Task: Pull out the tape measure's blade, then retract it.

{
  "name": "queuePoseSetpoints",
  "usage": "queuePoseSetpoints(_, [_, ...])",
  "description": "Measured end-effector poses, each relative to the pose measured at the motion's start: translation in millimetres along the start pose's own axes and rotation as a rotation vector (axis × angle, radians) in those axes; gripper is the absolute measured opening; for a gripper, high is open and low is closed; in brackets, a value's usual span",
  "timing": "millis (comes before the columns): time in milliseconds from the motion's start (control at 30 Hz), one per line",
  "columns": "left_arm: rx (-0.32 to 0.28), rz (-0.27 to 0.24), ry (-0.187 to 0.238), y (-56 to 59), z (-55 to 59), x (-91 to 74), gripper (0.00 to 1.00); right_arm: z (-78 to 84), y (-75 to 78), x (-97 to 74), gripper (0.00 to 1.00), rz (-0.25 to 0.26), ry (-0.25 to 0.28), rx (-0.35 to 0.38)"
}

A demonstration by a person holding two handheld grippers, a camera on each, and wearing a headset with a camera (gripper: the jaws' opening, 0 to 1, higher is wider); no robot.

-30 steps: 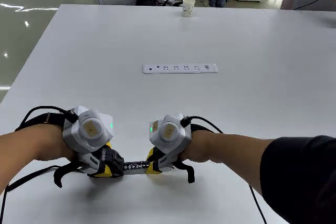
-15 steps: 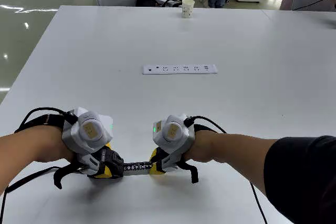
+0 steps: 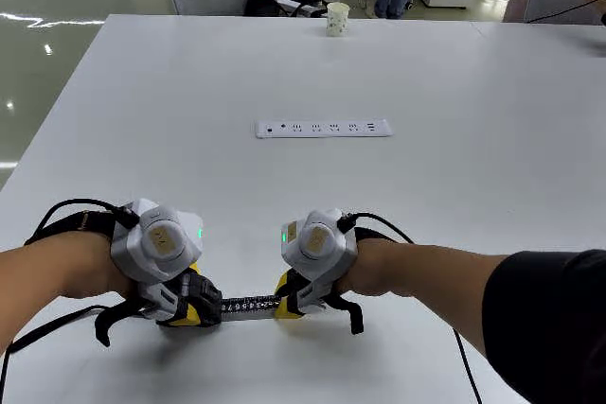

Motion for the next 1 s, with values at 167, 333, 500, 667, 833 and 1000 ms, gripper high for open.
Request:
queuePoseSetpoints(167, [-0.001,-0.001,-0.001,0.6,-0.2,-0.1,0.31,2.9,-0.3,-1.8,0.10,0.002,-0.002,0.005])
queuePoseSetpoints(333, [-0.002,-0.002,-0.001,1.0,-0.7,-0.4,0.31,5.3,0.4,-3.7,0.10,0.001,-0.008,0.004])
queuePoseSetpoints(500, [-0.001,-0.003,-0.001,0.9,-0.7,-0.2,0.31,9.1,0.7,-6.2,0.10,0.001,-0.011,0.007])
queuePoseSetpoints(667, [-0.003,-0.003,0.000,0.3,-0.7,-0.1,0.31,12.8,1.1,-8.1,0.10,0.003,-0.013,0.013])
queuePoseSetpoints(833, [-0.004,-0.003,0.000,0.5,-0.5,-0.2,0.31,15.8,1.5,-9.6,0.10,0.003,-0.016,0.019])
queuePoseSetpoints(1000, [-0.004,-0.002,0.001,0.0,-0.2,-0.2,0.31,17.1,2.0,-10.2,0.10,0.004,-0.016,0.024])
Point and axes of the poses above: the centre of the closed fingertips' face, and the gripper's own axes: x roughly forward along the fingers, y roughly to its right, z roughly out of its underside, the point moved 8 cm from there along -x, roughly backward along the fingers, and after that the axes turned 6 degrees about -y, right-handed, at the moved point
